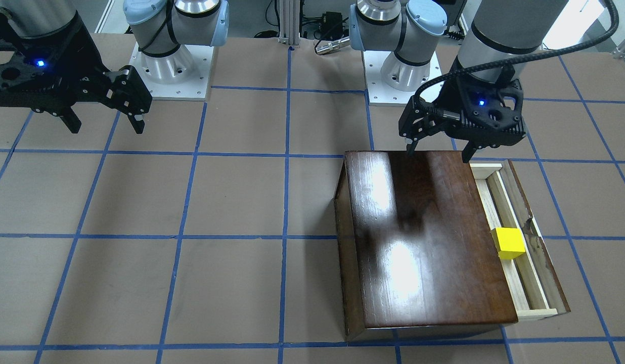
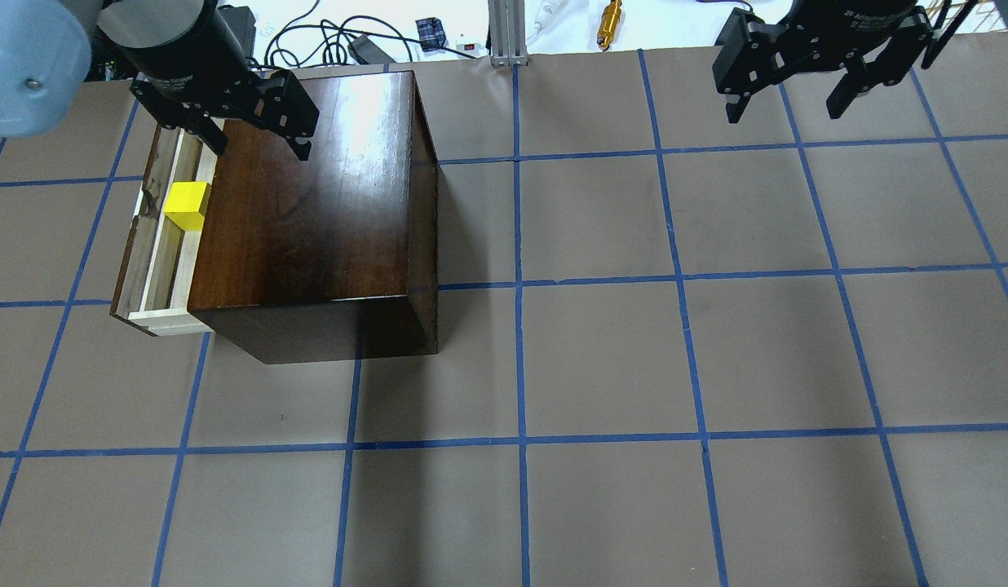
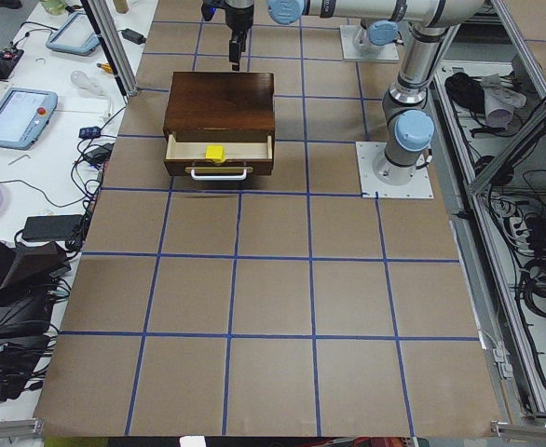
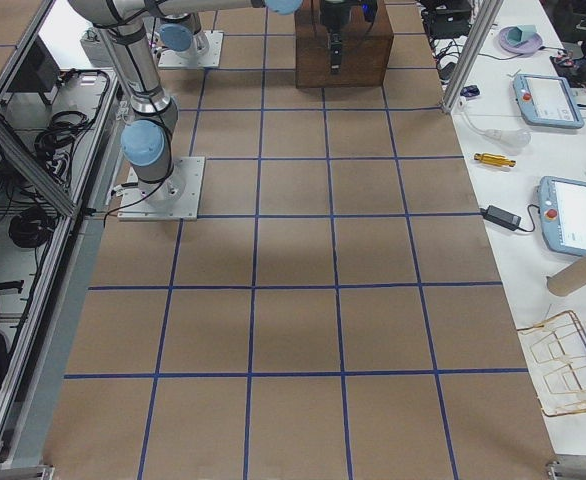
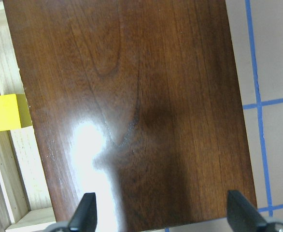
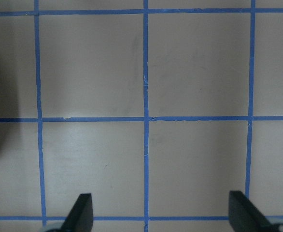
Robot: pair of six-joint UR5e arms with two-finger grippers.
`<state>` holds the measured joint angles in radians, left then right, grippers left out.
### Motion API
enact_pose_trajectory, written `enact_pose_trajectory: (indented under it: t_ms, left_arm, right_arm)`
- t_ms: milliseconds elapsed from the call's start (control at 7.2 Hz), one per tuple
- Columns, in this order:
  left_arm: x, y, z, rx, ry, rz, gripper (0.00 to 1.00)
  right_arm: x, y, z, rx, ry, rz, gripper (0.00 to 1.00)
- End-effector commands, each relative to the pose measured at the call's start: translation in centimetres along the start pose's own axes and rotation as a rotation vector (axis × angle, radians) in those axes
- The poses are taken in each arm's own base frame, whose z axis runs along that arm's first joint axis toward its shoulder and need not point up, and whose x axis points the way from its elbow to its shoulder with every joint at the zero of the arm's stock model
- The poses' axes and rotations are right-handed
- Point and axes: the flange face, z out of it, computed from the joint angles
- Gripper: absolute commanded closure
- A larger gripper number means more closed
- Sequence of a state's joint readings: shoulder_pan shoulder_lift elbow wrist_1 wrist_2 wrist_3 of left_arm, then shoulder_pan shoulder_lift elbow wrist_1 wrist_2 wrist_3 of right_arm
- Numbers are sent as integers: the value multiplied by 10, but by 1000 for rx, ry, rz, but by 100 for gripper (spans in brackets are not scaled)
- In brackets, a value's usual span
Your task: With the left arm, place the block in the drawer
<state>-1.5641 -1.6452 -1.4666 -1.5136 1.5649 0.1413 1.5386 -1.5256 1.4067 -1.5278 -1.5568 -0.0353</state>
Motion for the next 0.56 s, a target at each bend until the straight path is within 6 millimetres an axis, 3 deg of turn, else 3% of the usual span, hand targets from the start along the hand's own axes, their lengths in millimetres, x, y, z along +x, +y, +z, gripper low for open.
enact_pose_trajectory:
  t_ms: [0,417]
  left_arm:
    - [0,2,-5,16,-2,-3,6]
    - [1,4,-6,18,2,0,5]
  right_arm:
    - [0,0,0,1,-1,0,0]
    - [0,0,0,-1,-1,0,0]
